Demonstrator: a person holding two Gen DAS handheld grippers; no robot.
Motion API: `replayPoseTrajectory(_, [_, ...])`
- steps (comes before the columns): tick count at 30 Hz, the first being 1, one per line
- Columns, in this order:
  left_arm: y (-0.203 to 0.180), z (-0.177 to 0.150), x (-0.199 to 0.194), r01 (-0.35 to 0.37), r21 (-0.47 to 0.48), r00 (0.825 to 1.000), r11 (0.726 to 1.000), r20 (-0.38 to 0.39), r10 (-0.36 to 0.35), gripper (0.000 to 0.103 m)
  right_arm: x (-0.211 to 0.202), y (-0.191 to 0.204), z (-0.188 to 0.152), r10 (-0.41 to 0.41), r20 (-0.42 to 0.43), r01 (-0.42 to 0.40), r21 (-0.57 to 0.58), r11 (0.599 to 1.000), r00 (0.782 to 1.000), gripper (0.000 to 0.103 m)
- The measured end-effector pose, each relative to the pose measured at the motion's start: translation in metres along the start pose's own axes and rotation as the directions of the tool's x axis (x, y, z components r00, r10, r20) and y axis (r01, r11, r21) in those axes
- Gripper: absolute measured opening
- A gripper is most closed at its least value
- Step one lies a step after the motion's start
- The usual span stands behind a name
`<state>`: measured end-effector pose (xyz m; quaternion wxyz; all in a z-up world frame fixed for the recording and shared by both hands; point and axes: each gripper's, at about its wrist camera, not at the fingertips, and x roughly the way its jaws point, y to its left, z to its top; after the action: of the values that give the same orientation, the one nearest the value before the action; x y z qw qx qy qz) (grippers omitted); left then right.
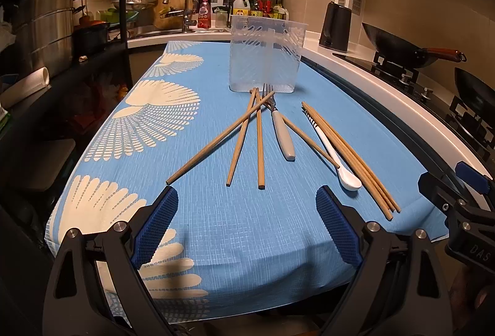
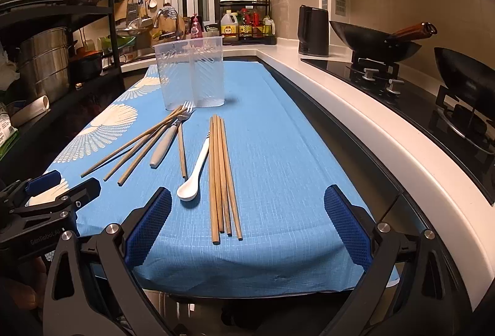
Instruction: Organize utensils
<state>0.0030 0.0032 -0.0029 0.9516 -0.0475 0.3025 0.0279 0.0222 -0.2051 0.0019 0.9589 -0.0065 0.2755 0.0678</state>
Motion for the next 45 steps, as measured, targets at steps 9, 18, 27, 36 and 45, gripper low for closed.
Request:
replayPoseTrajectory(9, [0.0019, 0.0023, -0.0004, 0.013, -0.008, 1.0, 1.0, 0.011, -0.013, 0.088, 0.0002, -0.0012, 0.0028, -0.025, -0.005, 0.025, -0.005, 1.0, 1.0, 0.097])
replayPoseTrajectory(18, [0.0007, 0.0029, -0.0044, 0.031, -0.011, 0.999, 0.999, 0.029, -0.031, 0.088, -0.0019, -0.0008, 0.006, -0.027, 0.004, 0.027, -0.018, 0.999, 1.0, 0.097])
replayPoseTrajectory(27, [0.0012, 0.0033, -0.006, 0.045, -0.009, 0.999, 0.999, 0.032, -0.044, 0.088, -0.0033, 0.001, 0.007, -0.025, 0.007, 0.026, -0.022, 0.999, 1.0, 0.096])
replayPoseTrajectory(36, [0.001, 0.0032, -0.007, 0.054, -0.01, 0.998, 0.998, 0.035, -0.054, 0.088, -0.0058, 0.0041, 0.0079, -0.023, 0.014, 0.023, -0.026, 0.999, 1.0, 0.096])
replayPoseTrajectory(45, [0.0006, 0.004, -0.0083, 0.058, -0.011, 0.998, 0.998, 0.038, -0.058, 0.088, -0.0065, 0.0052, 0.0076, -0.021, 0.016, 0.022, -0.026, 0.999, 1.0, 0.096])
